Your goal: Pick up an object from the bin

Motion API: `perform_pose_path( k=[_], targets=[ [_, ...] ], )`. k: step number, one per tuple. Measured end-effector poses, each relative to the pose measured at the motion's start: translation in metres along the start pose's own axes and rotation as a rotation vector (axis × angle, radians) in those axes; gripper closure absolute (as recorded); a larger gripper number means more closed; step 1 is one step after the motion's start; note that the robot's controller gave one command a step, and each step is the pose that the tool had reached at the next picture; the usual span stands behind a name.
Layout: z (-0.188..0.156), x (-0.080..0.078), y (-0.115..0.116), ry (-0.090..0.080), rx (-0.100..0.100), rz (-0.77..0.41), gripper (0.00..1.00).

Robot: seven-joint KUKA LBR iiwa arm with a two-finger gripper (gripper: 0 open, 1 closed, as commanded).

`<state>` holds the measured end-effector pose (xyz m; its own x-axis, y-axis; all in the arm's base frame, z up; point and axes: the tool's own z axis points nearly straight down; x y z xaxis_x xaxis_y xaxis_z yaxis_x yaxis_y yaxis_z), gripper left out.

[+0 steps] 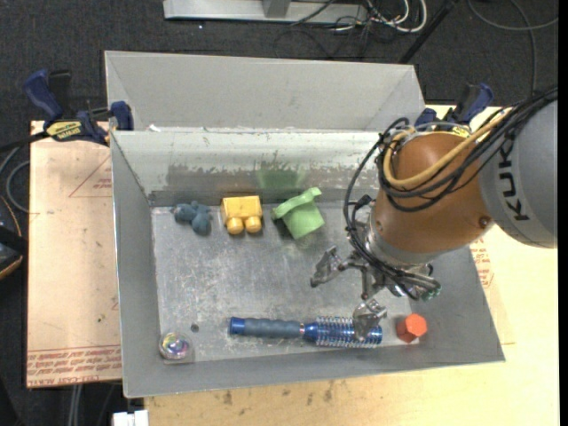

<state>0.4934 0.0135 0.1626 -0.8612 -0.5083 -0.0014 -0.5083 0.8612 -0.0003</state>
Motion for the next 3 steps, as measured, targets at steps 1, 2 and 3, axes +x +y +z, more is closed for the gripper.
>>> perform_pose_path(
  k=[1, 2, 3],
  targets=[
    [0.086, -0.01, 0.019, -0.015, 0.007, -0.184, 0.0],
    [0.085, -0.009, 0.02, -0.013, 0.004, -0.179, 1.0],
    [-0.115, -0.012, 0.03, -0.006, 0.003, -0.16, 1.0]
  ],
)
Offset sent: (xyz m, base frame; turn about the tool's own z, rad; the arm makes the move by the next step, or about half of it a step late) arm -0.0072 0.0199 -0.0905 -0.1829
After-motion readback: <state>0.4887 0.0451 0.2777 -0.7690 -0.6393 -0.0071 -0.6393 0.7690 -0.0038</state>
